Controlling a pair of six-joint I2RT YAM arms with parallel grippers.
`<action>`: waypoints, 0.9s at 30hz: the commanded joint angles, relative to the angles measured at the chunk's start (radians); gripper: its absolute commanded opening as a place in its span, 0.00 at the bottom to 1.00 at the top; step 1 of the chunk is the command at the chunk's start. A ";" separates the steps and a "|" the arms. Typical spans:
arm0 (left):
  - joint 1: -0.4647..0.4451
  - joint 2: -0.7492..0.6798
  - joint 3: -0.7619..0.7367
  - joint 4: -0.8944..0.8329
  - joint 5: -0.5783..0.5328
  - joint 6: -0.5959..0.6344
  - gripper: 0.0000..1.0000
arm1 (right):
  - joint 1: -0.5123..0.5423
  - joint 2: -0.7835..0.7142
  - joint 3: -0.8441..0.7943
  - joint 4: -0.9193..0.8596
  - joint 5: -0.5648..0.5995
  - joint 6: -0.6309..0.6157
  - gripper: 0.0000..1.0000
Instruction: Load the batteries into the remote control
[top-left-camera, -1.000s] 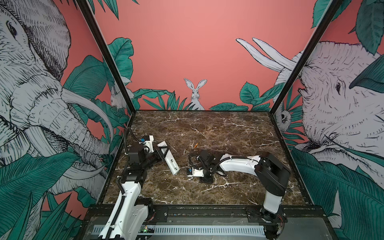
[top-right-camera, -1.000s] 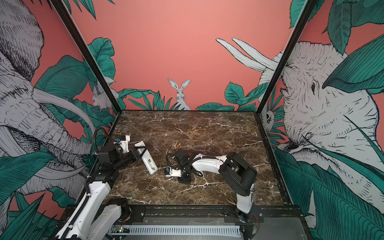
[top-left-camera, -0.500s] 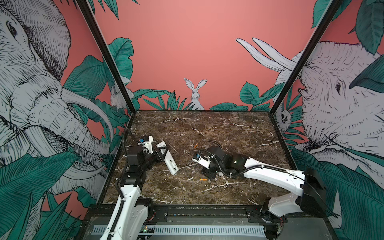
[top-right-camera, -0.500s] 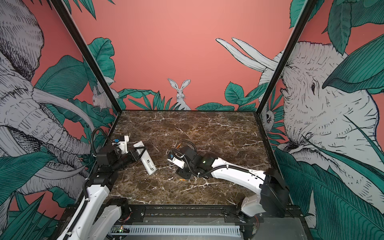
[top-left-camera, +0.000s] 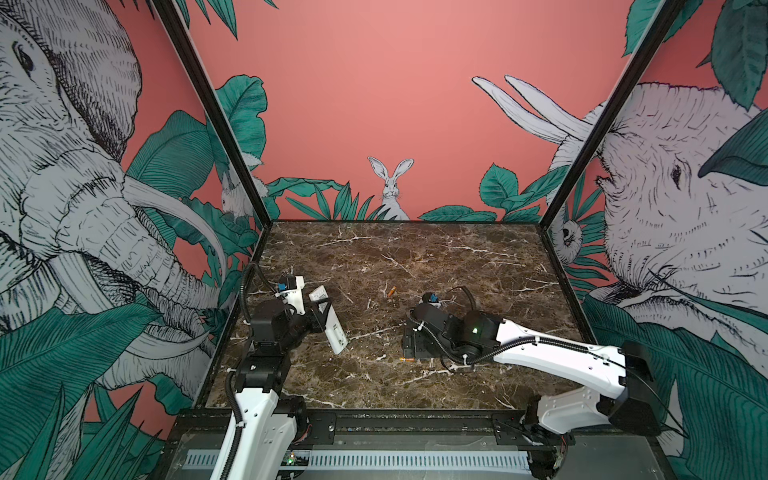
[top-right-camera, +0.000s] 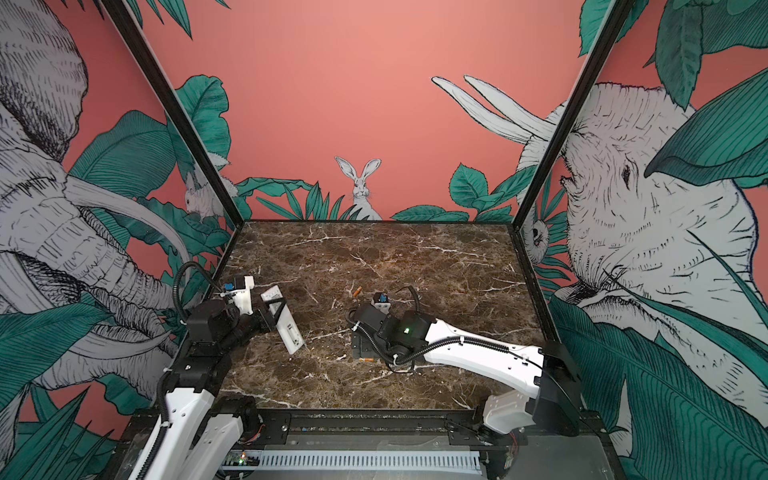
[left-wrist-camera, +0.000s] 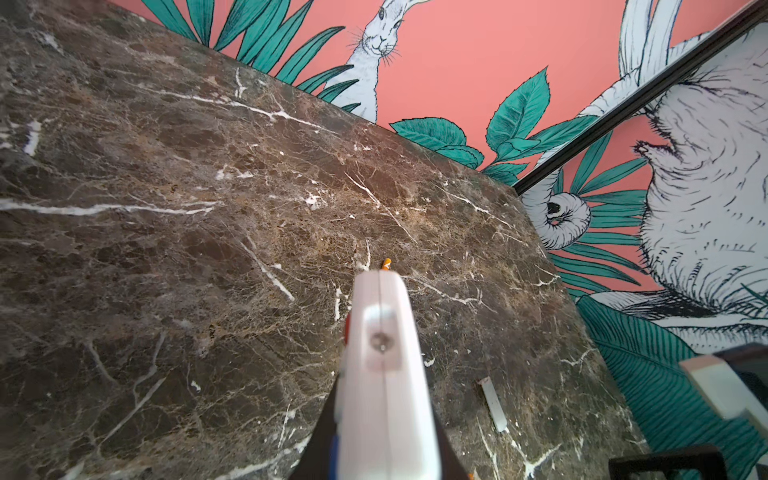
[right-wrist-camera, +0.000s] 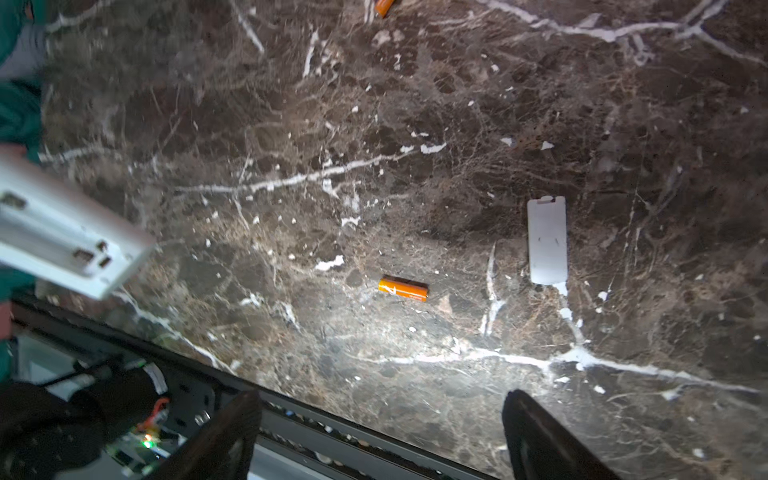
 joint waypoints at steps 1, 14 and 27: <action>-0.027 -0.035 0.036 -0.029 -0.069 0.052 0.00 | 0.000 0.050 0.047 -0.133 0.042 0.335 0.86; -0.126 -0.109 0.018 -0.044 -0.154 0.078 0.00 | 0.002 0.300 0.070 -0.033 -0.071 0.649 0.86; -0.195 -0.123 0.023 -0.067 -0.211 0.106 0.00 | 0.001 0.375 0.003 0.074 -0.063 0.782 0.73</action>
